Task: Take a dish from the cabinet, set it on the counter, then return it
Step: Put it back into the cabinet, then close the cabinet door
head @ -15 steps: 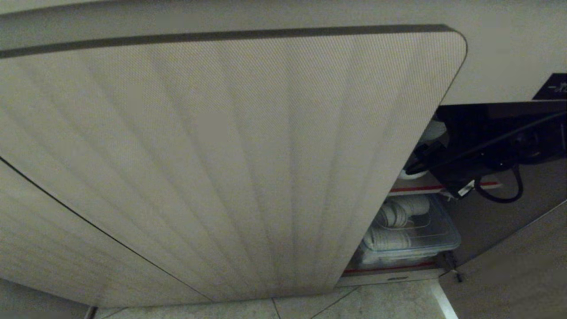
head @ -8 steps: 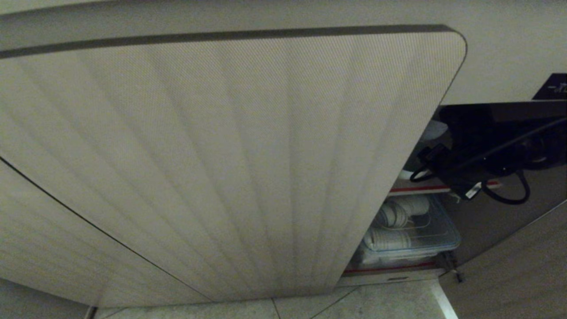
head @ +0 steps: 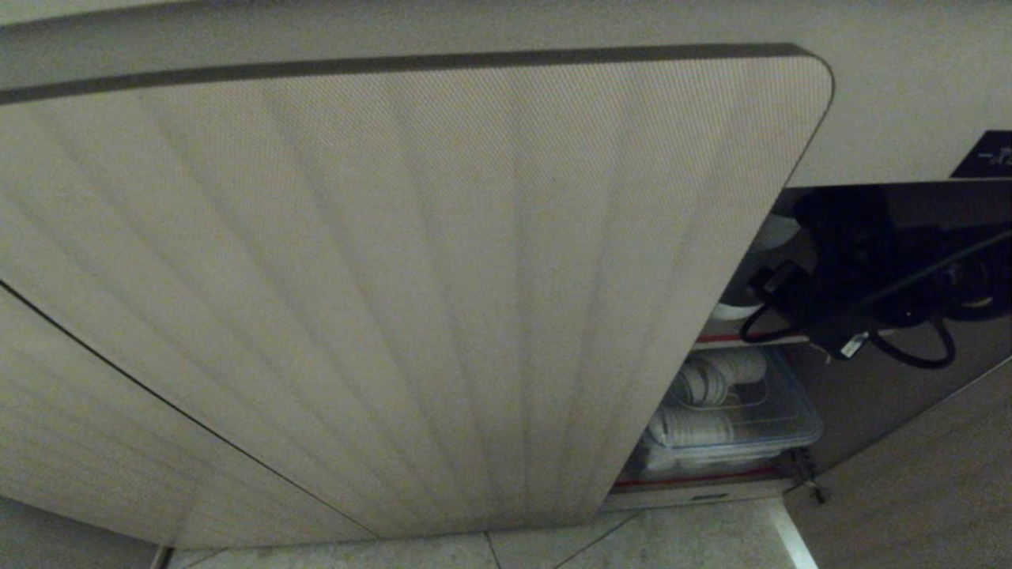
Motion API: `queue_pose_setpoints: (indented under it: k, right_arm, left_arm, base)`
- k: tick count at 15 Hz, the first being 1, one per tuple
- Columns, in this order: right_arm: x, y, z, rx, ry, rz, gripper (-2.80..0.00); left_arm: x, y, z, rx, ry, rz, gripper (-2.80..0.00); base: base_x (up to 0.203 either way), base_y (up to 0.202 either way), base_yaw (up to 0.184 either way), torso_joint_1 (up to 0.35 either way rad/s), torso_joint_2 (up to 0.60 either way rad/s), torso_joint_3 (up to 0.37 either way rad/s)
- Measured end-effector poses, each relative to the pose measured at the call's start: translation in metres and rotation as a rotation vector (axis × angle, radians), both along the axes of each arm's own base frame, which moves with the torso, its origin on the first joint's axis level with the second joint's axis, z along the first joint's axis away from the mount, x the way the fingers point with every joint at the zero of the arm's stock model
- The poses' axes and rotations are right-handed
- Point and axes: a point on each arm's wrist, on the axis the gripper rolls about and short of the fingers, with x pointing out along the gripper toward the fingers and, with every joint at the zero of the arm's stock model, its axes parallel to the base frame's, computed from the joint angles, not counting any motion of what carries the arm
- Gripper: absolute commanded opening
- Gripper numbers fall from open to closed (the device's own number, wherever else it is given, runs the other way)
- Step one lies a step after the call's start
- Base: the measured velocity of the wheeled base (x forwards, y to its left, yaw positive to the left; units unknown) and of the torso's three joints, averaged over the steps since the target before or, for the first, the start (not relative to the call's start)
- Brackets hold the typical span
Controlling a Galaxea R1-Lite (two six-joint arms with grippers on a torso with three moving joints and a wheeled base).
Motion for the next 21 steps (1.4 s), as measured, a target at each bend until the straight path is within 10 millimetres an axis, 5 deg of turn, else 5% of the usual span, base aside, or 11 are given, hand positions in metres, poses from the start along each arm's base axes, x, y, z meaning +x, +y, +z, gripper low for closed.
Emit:
queue_pose_setpoints:
  k: [21]
  right_arm:
    - [-0.022, -0.007, -0.005, -0.222, -0.198, 0.093, 0.00]
  left_arm:
    - [0.000, 0.000, 0.000, 0.000, 0.000, 0.000, -2.80]
  base:
    - [0.000, 0.000, 0.000, 0.000, 0.00, 0.000]
